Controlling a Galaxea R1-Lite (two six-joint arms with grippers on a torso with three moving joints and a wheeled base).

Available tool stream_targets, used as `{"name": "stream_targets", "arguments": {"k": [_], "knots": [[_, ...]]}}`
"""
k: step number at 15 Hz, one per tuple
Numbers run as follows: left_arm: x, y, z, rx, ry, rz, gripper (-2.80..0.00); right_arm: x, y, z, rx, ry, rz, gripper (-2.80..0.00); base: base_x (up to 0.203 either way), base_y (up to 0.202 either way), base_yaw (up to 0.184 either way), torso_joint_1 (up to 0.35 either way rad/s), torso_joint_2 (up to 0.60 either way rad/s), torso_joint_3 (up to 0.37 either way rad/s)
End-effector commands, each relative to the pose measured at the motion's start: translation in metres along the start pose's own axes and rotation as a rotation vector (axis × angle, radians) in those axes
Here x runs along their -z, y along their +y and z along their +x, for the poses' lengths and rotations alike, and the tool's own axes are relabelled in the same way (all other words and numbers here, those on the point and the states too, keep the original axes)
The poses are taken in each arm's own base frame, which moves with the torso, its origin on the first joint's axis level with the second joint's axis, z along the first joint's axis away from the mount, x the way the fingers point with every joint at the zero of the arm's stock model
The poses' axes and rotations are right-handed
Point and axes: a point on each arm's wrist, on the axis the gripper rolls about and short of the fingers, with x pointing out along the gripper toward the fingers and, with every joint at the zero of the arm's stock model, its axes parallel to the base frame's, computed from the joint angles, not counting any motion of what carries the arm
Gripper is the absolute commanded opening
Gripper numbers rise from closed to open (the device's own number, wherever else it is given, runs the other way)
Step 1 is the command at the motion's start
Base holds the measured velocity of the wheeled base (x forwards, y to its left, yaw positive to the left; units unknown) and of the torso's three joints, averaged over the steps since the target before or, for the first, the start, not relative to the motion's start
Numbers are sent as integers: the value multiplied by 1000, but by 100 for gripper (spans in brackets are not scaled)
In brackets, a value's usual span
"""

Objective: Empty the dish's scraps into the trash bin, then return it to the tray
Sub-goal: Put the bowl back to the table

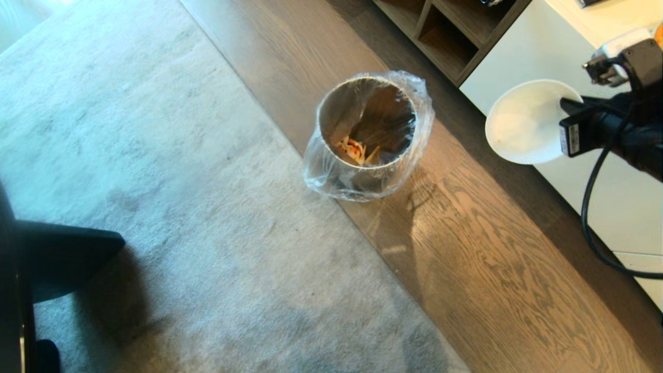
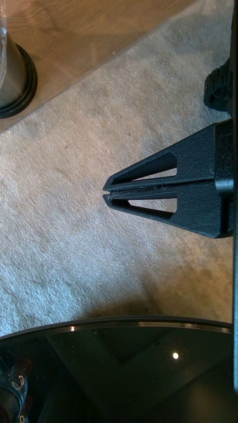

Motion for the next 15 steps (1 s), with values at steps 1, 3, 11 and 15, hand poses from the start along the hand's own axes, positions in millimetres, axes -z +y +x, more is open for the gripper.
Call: {"name": "stream_targets", "arguments": {"k": [1, 3, 11, 15], "knots": [[0, 0, 0, 0, -1, -1, -280, 39, -3, -11, 18, 138, 82, -280, 0, 0, 0, 0, 0, 0], [0, 0, 0, 0, -1, -1, -280, 85, -1, -37, 36, 298, 149, -280, 0, 0, 0, 0, 0, 0], [0, 0, 0, 0, -1, -1, -280, 159, 15, -184, 82, 434, 275, -280, 0, 0, 0, 0, 0, 0], [0, 0, 0, 0, -1, -1, -280, 167, 19, -234, 44, 360, 295, -280, 0, 0, 0, 0, 0, 0]]}}
